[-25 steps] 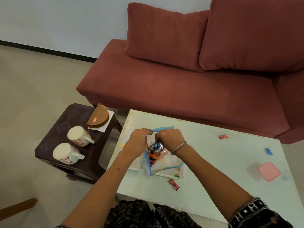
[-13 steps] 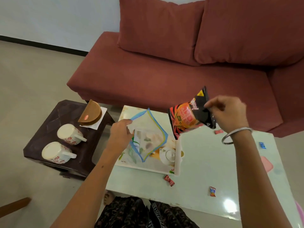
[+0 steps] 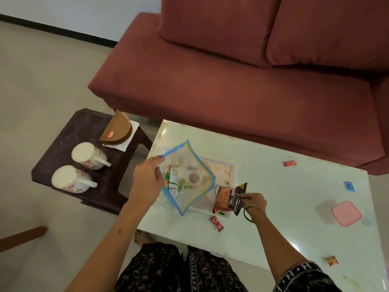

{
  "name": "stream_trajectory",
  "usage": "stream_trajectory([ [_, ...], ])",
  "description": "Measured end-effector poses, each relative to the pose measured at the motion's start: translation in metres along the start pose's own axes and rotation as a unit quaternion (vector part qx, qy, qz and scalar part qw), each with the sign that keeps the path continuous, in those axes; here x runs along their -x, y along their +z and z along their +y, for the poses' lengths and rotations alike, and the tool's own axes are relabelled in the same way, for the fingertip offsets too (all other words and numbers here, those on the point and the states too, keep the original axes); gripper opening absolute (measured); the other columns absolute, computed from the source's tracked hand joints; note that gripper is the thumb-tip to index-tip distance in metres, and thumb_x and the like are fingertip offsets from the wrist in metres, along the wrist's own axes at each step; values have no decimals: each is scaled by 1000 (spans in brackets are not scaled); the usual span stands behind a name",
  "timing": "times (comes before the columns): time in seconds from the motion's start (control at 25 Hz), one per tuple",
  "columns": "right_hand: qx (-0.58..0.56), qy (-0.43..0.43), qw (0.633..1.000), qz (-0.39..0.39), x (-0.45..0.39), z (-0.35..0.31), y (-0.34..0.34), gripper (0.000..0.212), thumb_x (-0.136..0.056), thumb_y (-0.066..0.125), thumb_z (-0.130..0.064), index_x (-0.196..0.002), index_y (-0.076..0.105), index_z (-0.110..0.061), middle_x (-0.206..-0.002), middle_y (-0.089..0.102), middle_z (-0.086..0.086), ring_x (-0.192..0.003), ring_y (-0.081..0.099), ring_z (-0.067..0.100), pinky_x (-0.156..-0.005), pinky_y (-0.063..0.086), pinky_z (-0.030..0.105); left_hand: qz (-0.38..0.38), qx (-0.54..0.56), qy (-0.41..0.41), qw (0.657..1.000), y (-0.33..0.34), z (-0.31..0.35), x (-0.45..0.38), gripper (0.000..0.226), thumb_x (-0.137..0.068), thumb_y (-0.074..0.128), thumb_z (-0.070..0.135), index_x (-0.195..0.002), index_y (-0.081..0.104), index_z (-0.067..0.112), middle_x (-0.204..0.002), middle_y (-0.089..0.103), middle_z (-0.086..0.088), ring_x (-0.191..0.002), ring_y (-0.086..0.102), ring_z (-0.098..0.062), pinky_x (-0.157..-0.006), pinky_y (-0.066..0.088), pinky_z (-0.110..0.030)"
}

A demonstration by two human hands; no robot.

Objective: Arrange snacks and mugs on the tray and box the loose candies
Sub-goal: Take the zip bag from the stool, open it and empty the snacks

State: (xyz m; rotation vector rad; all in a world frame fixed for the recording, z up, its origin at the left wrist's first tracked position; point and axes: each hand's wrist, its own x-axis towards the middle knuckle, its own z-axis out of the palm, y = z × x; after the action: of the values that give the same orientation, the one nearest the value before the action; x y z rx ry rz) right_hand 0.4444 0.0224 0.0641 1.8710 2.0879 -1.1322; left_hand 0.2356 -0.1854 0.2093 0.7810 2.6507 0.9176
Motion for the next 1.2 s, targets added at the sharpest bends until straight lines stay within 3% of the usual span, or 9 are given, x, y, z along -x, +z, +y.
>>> stream_trajectory([
  [0.2, -9, 63, 998, -21, -20, 30, -3, 27, -77, 56, 5, -92, 75, -5, -103, 72, 16, -96, 64, 36, -87, 52, 35, -27, -9, 5, 1000, 9, 7, 5, 35, -86, 48, -8, -117, 62, 2, -122, 64, -12, -107, 63, -26, -96, 49, -34],
  [0.4, 55, 86, 994, -47, -31, 29, -13, 14, -82, 57, -1, -86, 70, 3, -97, 70, 18, -98, 64, 36, -74, 48, 31, -41, -7, 21, 999, 12, 10, 4, 34, -86, 49, -7, -116, 62, 1, -121, 64, -13, -108, 63, -26, -98, 47, -33],
  [0.52, 68, 108, 992, 19, -23, -2, -28, 10, -83, 54, -5, -82, 62, 0, -100, 68, 23, -98, 63, 38, -72, 48, 33, -48, -2, 24, 999, 12, 13, 3, 33, -87, 48, -6, -117, 62, 1, -121, 64, -12, -107, 63, -25, -97, 50, -35],
  [0.64, -154, -28, 974, 163, 3, -72, -55, 17, -82, 56, -12, -92, 70, -13, -95, 72, 13, -90, 68, 32, -86, 51, 35, -54, -3, 27, 998, 15, 18, 1, 35, -87, 48, -6, -118, 61, 2, -122, 64, -11, -109, 63, -24, -99, 47, -31],
  [0.72, -302, -158, 928, 153, 40, -120, -60, 12, -76, 59, -23, -70, 68, -29, -63, 70, -4, -62, 68, 19, -69, 57, 34, -65, -7, 24, 998, 17, 23, 0, 35, -88, 49, -3, -120, 60, 3, -124, 63, -11, -111, 61, -23, -101, 45, -31],
  [0.8, -224, -247, 941, 53, 73, -153, -42, 20, -72, 58, -35, -56, 64, -25, -48, 64, -4, -51, 65, 16, -60, 56, 30, -77, -12, 22, 997, 18, 29, 0, 36, -89, 49, 0, -123, 58, 4, -127, 61, -10, -113, 60, -23, -103, 44, -32],
  [0.92, 87, -230, 962, -121, 91, -171, 9, 33, -78, 59, -40, -72, 64, -7, -78, 72, 13, -77, 68, 28, -73, 54, 32, -83, -4, 35, 996, 19, 37, 4, 37, -89, 49, 1, -125, 56, 4, -130, 59, -10, -117, 58, -23, -105, 43, -36],
  [1.04, 202, -161, 957, -135, 77, -163, 49, 34, -85, 53, -31, -107, 58, -5, -109, 65, 13, -101, 62, 31, -79, 49, 35, -90, -7, 42, 995, 20, 44, 8, 38, -89, 51, 3, -127, 55, 7, -132, 58, -7, -120, 56, -19, -107, 40, -32],
  [1.2, 183, -109, 972, -99, 69, -146, 67, 25, -88, 50, -21, -107, 59, -8, -112, 64, 12, -104, 61, 30, -80, 50, 34, -99, 2, 53, 994, 19, 48, 14, 39, -89, 52, 4, -127, 55, 7, -134, 56, -5, -123, 53, -16, -109, 37, -28],
])
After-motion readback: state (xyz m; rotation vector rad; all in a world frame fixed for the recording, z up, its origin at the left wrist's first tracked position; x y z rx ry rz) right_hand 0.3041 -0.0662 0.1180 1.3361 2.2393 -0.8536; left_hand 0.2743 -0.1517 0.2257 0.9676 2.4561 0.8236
